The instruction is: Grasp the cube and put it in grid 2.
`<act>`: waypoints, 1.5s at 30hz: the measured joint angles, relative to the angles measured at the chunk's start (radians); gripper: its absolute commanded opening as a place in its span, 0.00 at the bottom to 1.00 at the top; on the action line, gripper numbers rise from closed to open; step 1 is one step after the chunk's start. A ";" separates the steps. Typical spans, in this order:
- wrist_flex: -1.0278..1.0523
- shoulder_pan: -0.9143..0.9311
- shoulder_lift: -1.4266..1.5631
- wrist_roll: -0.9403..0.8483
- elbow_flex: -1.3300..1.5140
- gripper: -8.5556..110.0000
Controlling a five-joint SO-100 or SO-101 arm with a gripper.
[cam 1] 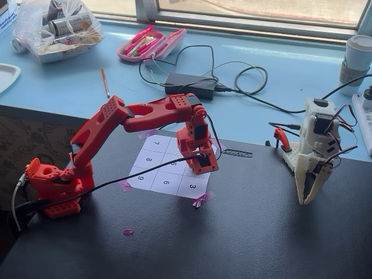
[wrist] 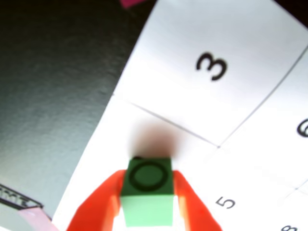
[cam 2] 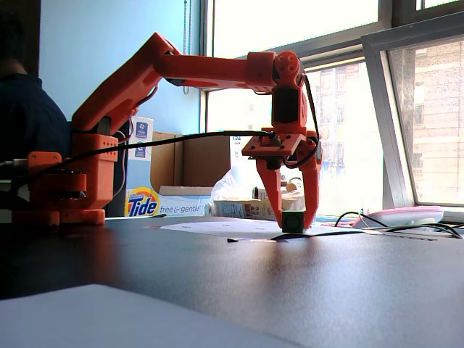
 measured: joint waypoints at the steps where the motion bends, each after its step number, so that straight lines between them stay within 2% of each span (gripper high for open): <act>1: 0.005 0.002 0.000 -0.003 0.002 0.29; 5: 0.029 -0.008 0.000 -0.008 0.006 0.39; 9: 0.041 -0.014 0.000 -0.008 0.006 0.41; 16: 0.061 0.023 0.114 -0.034 0.008 0.41; 27: 0.216 0.156 0.621 -0.115 0.049 0.40; 33: 0.262 0.327 0.908 -0.133 0.270 0.40; 38: 0.232 0.515 1.132 -0.167 0.566 0.40; 45: 0.149 0.621 1.427 -0.242 1.045 0.40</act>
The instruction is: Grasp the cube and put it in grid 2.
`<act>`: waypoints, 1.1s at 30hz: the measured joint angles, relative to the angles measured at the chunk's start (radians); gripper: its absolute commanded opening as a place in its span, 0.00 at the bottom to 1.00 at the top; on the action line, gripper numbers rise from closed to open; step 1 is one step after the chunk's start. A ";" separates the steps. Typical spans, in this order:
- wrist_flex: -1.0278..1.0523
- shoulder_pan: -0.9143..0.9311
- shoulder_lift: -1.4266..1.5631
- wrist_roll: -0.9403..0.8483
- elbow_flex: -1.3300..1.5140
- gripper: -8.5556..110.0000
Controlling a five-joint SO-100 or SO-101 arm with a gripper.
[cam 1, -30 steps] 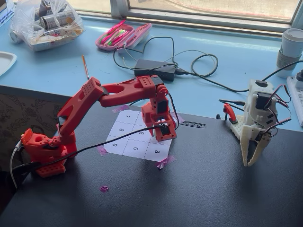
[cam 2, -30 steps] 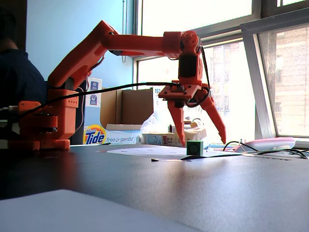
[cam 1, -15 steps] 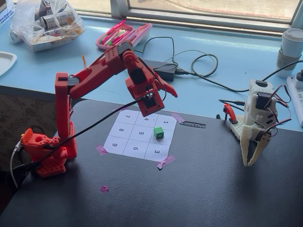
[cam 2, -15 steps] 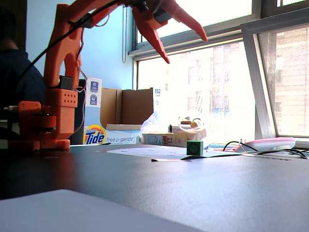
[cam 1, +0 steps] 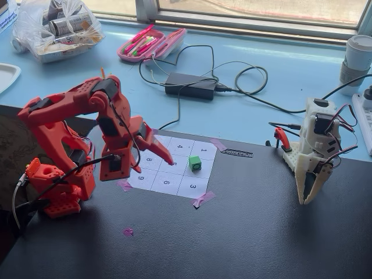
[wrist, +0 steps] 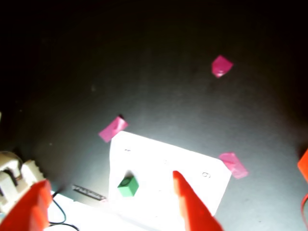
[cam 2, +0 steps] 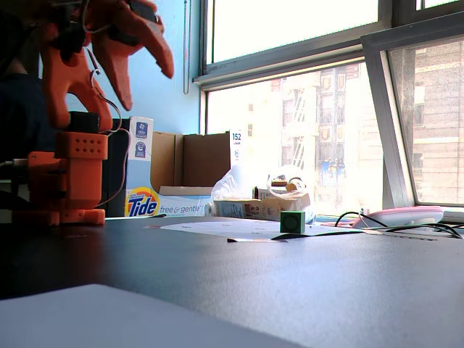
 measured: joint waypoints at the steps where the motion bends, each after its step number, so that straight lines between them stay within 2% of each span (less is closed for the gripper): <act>1: -0.014 0.002 0.040 -0.008 0.061 0.40; 15: -0.399 -0.031 0.684 -0.017 0.821 0.39; 24: -0.472 -0.052 0.904 0.000 1.137 0.36; 28: -0.459 -0.041 0.974 0.028 1.209 0.27; 33: -0.399 -0.031 1.002 0.049 1.212 0.08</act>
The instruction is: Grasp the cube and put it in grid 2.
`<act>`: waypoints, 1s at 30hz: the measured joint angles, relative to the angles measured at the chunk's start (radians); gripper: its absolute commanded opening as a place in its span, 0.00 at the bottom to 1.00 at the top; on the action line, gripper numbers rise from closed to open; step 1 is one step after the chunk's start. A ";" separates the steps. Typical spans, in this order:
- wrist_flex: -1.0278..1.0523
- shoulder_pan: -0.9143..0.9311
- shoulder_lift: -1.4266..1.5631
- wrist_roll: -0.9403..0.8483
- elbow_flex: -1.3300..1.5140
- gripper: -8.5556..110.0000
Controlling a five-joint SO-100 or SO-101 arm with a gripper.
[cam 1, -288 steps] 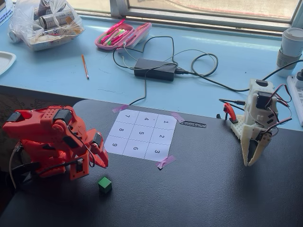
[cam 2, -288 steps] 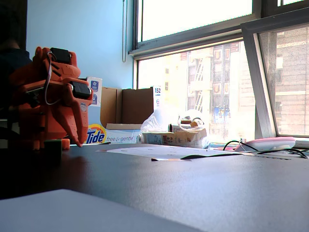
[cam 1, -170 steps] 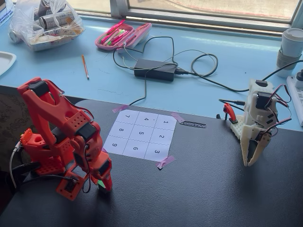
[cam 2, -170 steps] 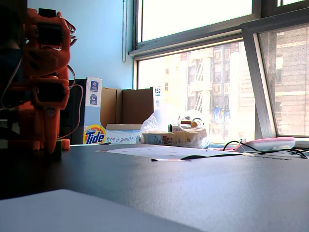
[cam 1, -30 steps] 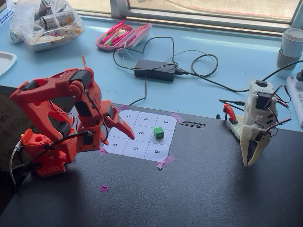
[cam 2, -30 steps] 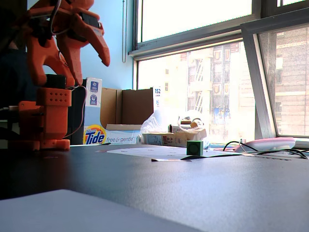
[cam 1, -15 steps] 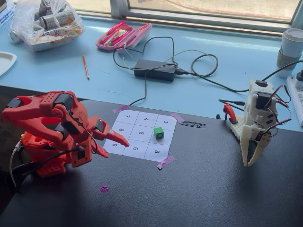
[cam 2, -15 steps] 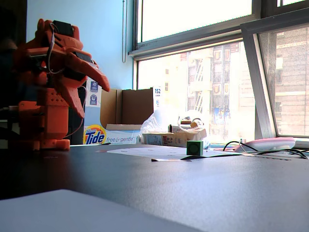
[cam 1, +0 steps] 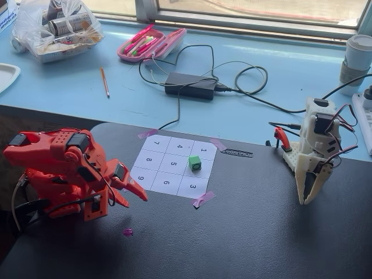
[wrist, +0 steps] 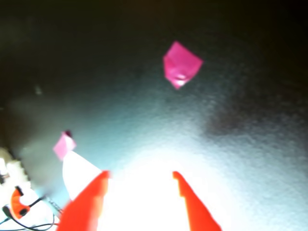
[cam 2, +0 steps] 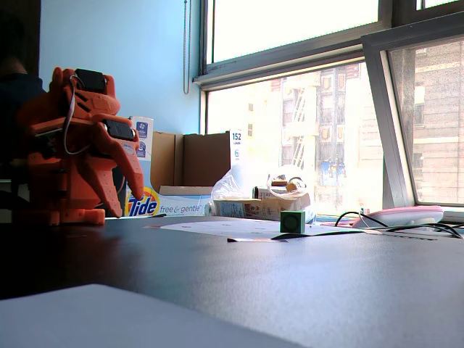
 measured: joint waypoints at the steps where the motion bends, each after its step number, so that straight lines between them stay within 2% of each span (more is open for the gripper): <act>1: -0.002 0.000 0.000 0.000 0.000 0.07; 30: 0.048 -0.006 0.002 0.038 0.028 0.07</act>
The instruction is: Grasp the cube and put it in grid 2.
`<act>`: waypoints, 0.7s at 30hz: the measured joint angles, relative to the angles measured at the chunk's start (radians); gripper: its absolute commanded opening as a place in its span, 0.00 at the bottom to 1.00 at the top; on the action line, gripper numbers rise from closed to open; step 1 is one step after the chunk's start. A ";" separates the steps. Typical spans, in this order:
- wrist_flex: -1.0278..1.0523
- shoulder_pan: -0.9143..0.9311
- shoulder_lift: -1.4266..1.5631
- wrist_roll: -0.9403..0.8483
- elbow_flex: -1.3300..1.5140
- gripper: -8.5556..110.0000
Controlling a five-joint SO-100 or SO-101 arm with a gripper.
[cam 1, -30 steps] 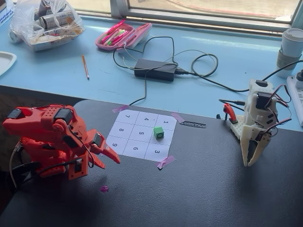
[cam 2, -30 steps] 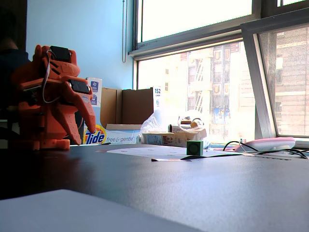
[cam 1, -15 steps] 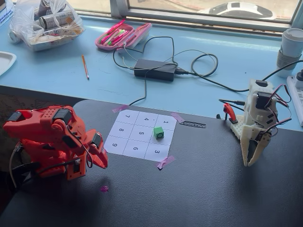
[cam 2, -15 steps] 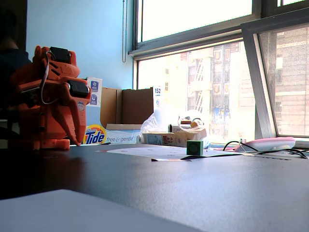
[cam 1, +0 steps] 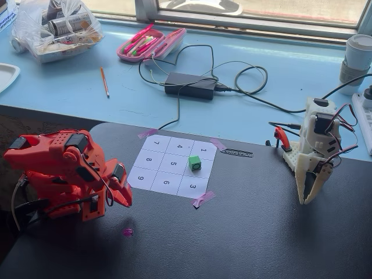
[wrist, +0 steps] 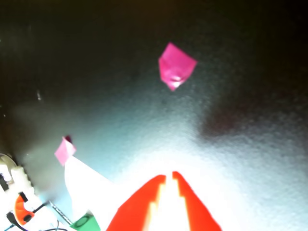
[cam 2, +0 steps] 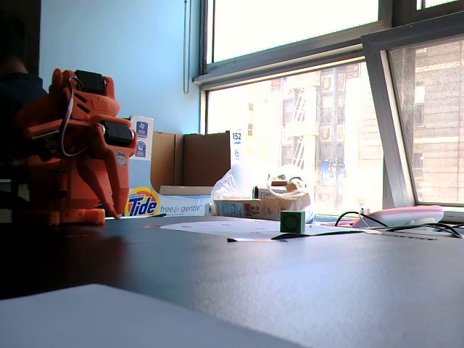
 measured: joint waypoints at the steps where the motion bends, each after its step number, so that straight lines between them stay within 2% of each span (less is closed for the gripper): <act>1: 0.000 -0.002 0.000 0.000 0.000 0.07; 21: 0.000 -0.012 0.000 0.000 0.000 0.07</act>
